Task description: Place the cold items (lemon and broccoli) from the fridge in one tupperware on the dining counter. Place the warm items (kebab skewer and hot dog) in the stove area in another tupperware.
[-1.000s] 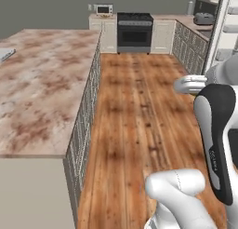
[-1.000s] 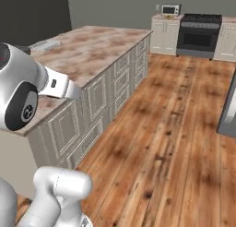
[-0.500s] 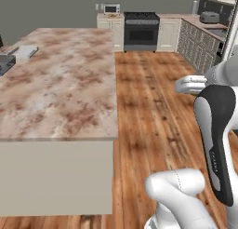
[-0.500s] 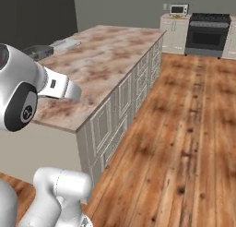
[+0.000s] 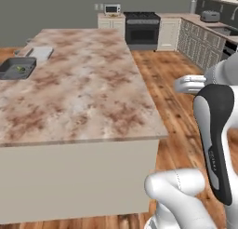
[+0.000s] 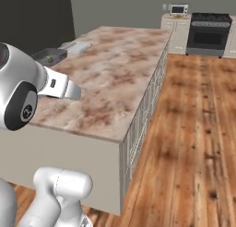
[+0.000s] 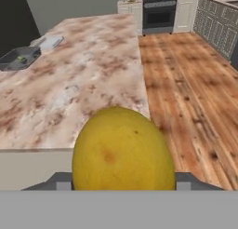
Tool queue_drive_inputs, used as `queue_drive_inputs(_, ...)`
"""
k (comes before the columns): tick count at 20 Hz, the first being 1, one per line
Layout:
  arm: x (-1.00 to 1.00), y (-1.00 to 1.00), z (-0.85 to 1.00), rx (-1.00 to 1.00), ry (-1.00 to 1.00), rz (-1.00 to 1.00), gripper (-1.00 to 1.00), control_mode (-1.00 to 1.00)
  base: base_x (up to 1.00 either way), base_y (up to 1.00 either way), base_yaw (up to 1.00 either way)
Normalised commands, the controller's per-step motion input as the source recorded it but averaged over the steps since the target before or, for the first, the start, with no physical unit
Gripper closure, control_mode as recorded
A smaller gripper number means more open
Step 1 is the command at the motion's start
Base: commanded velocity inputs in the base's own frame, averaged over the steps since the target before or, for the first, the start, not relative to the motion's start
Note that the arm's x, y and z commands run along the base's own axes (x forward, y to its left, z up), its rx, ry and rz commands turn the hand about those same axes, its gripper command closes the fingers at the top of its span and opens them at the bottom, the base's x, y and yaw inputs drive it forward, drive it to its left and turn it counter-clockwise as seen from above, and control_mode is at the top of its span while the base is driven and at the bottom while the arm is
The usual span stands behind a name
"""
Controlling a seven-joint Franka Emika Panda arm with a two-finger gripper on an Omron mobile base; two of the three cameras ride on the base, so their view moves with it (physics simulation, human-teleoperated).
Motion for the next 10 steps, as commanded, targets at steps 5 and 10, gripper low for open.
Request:
queue_drive_inputs(5, 0.0, 0.0, 0.0, 0.0, 0.0, 0.0, 1.0, 1.0, 0.0, 1.0, -0.22)
queue_drive_inputs(10, 0.0, 0.0, 0.0, 0.0, 0.0, 0.0, 1.0, 1.0, 0.0, 1.0, -0.23)
